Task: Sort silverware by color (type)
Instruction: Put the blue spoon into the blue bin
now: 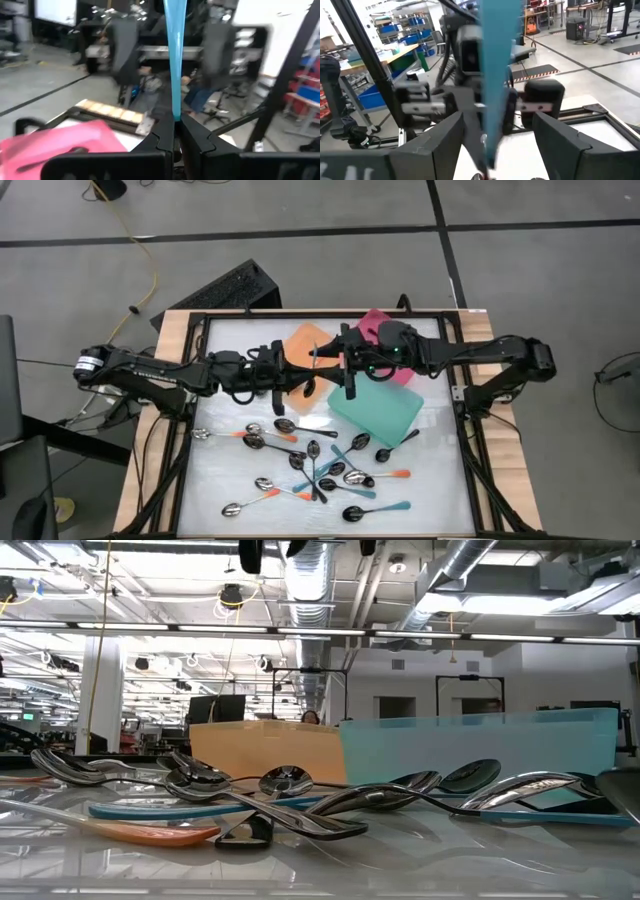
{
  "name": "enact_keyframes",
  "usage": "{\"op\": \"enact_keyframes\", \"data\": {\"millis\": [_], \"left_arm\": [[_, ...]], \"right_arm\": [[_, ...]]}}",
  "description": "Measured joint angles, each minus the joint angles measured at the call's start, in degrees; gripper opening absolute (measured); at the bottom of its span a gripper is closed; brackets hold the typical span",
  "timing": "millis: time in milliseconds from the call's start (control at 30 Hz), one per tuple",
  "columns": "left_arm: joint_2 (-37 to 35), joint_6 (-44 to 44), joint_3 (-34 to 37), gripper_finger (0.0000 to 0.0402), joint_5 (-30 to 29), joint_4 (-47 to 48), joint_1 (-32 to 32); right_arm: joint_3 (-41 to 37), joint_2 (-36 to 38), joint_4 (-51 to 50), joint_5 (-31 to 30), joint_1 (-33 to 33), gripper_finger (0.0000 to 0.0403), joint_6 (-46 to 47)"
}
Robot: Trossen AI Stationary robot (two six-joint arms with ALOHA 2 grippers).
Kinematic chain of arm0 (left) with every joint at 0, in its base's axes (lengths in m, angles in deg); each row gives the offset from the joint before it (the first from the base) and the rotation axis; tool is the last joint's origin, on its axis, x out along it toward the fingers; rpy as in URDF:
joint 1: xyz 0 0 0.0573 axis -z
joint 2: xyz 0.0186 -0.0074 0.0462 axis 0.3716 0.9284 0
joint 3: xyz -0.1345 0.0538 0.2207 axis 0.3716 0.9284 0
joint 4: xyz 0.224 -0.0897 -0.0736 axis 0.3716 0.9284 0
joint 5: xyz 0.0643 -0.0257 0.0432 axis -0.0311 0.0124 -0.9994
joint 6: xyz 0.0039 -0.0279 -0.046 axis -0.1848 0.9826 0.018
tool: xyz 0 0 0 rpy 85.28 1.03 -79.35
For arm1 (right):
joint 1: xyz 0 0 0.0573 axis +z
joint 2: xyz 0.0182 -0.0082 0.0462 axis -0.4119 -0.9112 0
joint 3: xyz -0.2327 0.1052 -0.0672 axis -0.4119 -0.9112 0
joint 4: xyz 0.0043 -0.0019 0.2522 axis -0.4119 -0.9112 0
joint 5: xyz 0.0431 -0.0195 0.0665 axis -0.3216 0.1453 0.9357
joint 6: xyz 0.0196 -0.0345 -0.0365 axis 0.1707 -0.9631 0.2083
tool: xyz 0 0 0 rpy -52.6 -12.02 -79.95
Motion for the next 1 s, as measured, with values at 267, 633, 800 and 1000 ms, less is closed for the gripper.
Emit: {"op": "enact_keyframes", "data": {"millis": [267,633,800,1000], "left_arm": [[0.22,0.55,0.00,0.0000,3.64,0.09,-0.94],[0.24,1.67,0.02,0.0000,5.45,1.05,-2.12],[0.24,3.26,0.02,0.0000,5.45,2.31,-2.11],[0.24,5.70,0.02,0.0021,3.07,3.46,-2.07]], "right_arm": [[0.00,0.07,0.37,0.02,0.00,0.0197,-0.65],[0.02,0.13,-1.26,0.64,0.07,0.0016,-2.35],[0.00,0.13,-1.71,0.62,0.05,0.0010,-2.40],[0.00,0.11,-2.15,-0.12,-0.05,0.0009,-2.77]]}}
